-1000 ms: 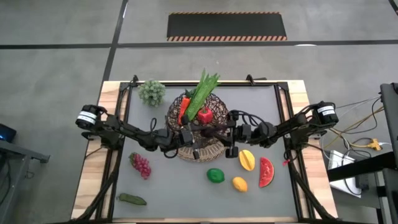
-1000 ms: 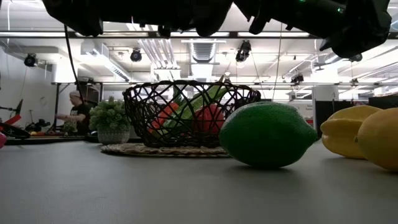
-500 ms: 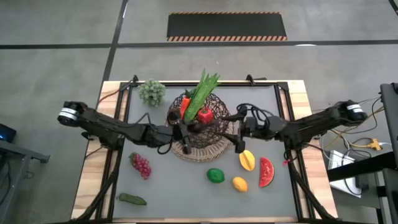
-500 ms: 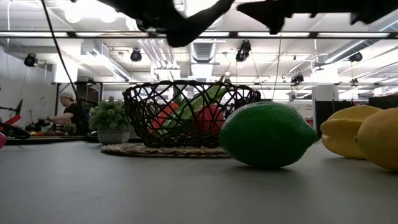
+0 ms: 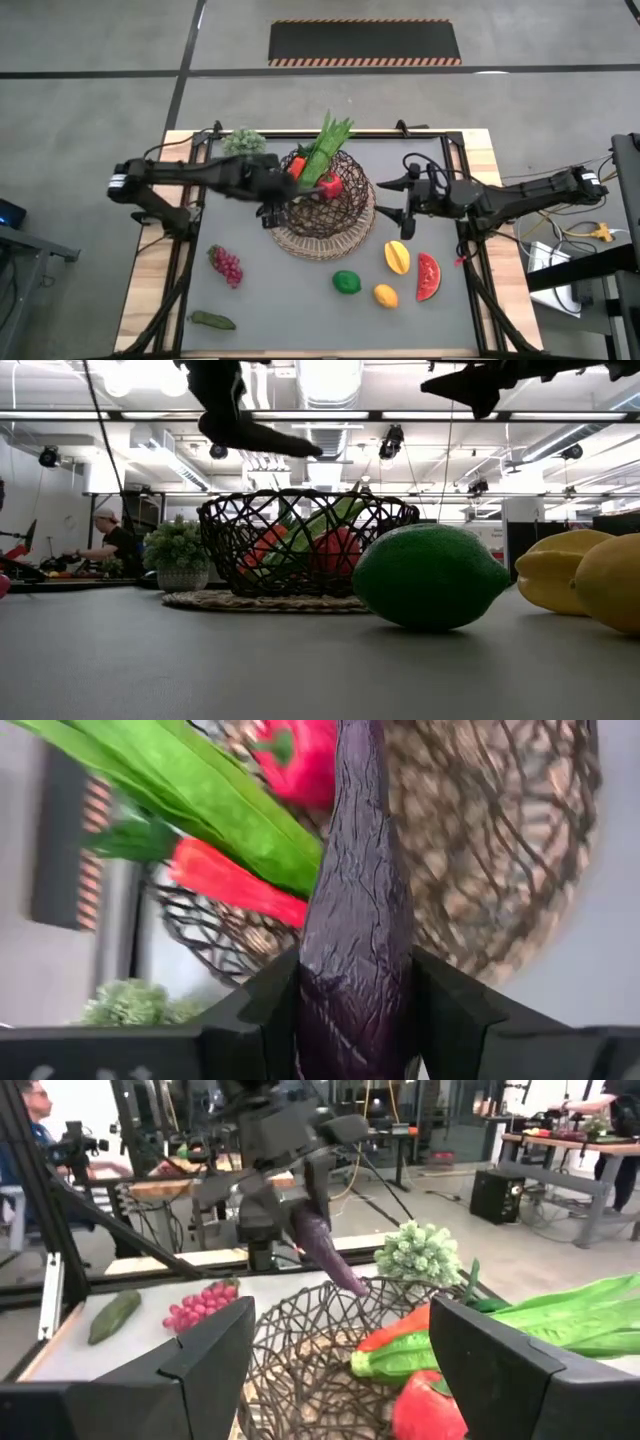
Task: Build produce basket
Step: Put the purple eggplant into the basket
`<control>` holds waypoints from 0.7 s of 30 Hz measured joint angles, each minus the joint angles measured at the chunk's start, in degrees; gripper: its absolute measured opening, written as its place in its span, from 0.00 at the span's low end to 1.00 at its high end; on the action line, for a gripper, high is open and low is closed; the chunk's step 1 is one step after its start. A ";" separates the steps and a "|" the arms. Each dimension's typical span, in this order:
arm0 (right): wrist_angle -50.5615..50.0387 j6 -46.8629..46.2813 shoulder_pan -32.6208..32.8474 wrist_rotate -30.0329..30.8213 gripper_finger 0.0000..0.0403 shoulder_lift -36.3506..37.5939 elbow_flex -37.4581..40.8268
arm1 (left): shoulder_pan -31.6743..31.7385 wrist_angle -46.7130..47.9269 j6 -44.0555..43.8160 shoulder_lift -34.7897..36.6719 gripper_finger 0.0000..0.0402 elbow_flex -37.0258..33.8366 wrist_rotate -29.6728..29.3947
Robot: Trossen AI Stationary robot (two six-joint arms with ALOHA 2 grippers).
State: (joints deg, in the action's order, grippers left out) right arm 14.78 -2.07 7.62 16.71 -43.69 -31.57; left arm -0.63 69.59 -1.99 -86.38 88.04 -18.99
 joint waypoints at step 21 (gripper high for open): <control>-1.30 -0.37 -0.02 -0.03 0.66 -7.42 0.13 | 15.22 12.99 16.91 -19.55 0.34 9.14 9.98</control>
State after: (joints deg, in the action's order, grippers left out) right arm 13.48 -2.44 7.60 16.67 -51.11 -31.44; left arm 14.59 82.59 14.92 -105.93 97.19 -9.02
